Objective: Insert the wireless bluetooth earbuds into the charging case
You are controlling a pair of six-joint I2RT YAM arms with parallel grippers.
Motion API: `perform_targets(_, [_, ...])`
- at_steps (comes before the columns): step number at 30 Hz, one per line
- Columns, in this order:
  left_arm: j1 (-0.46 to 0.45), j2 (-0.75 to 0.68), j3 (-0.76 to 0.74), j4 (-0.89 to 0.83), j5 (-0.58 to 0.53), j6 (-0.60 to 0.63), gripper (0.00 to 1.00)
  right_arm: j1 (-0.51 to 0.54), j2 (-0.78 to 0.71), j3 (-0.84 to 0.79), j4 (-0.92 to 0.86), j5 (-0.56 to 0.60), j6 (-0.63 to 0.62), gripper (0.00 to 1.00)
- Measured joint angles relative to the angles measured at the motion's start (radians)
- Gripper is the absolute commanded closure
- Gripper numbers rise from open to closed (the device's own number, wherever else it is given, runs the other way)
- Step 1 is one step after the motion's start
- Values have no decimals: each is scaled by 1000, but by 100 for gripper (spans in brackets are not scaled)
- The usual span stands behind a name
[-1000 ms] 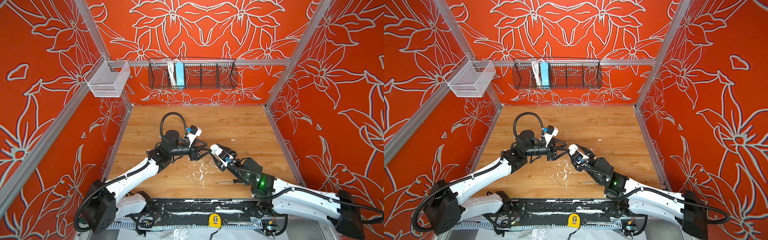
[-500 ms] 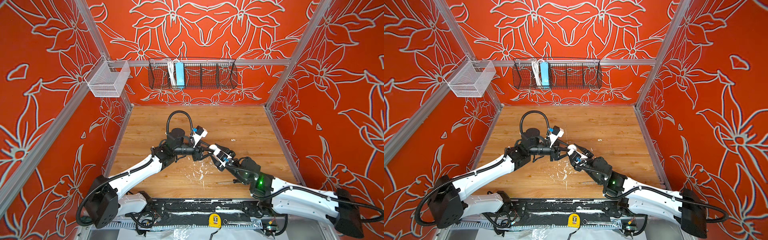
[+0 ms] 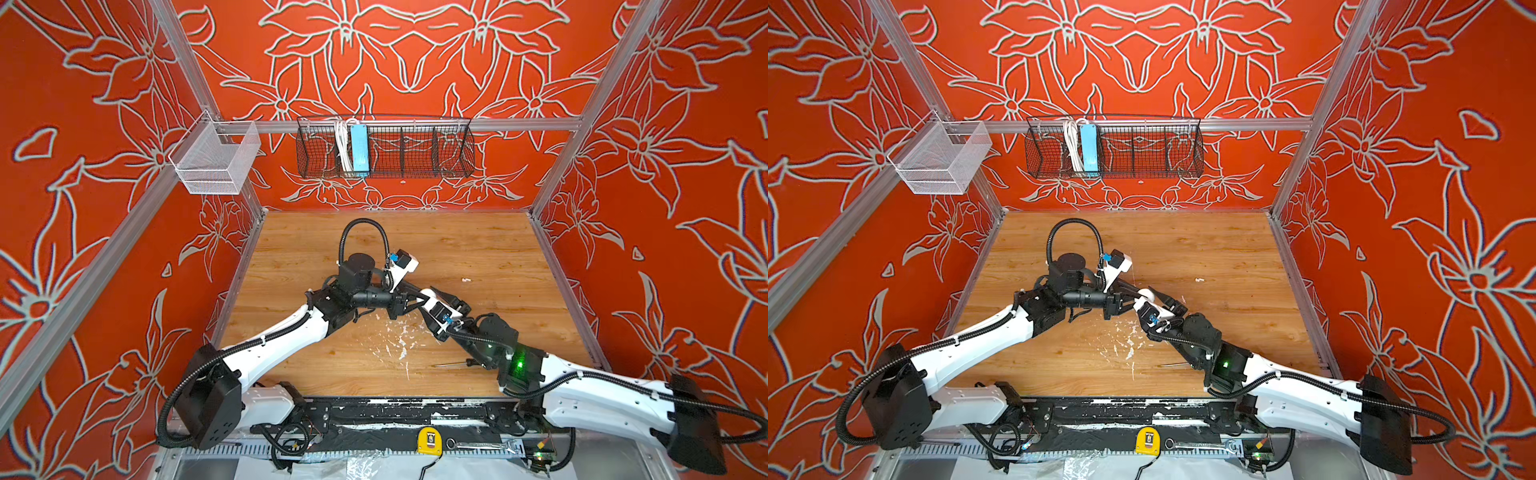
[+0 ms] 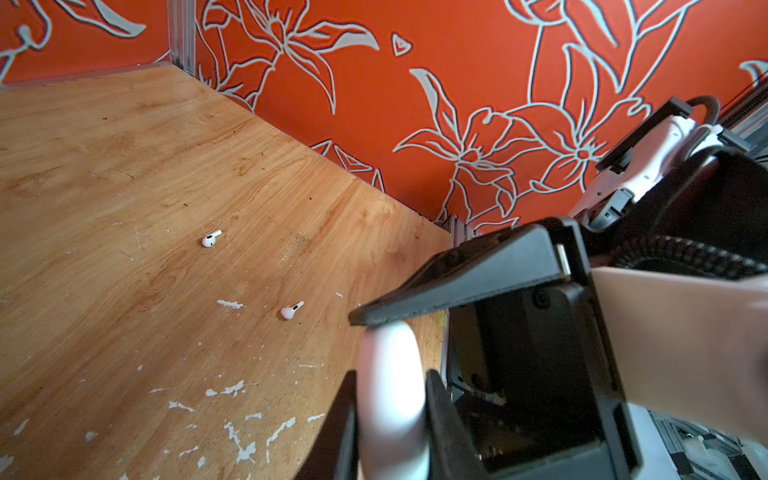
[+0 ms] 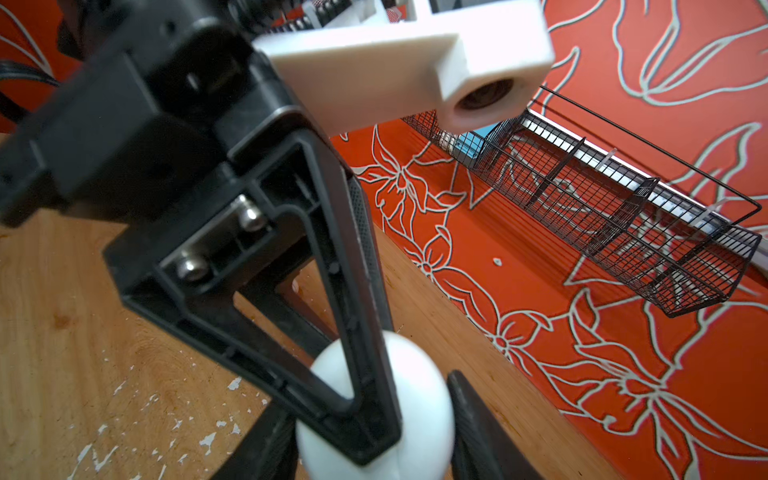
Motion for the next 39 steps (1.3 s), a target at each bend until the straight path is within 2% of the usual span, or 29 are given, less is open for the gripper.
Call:
perform_targets(3, [0,0,0,0,-8,0,100,0,9,6,0,9,0,63])
perform_targets(5, [0,0,0,4,-13,0,100,0,13,11,-4,16,0,49])
perform_targets(10, [-2,-2,-16,41,-10,6,100,0,9,13,-5,18,13,30])
perform_targets(14, [-2,-31,-79,105,-26,26,100,0,-22,-1,-25,6,33,25])
perform_targets(17, [-1,-89,-176,180,-50,86,100,0,-87,-53,-26,-21,64,22])
perform_targets(21, [-1,-187,-377,321,-112,200,100,0,-200,-147,-29,-62,112,24])
perform_targets(25, [-1,-224,-515,435,-146,306,100,0,-316,-209,-82,-119,158,34])
perform_targets(32, [-1,-237,-531,517,-98,402,100,0,-463,-241,-146,-252,214,46])
perform_targets(39, [-1,-253,-537,592,1,431,100,0,-373,-230,-158,-370,242,51])
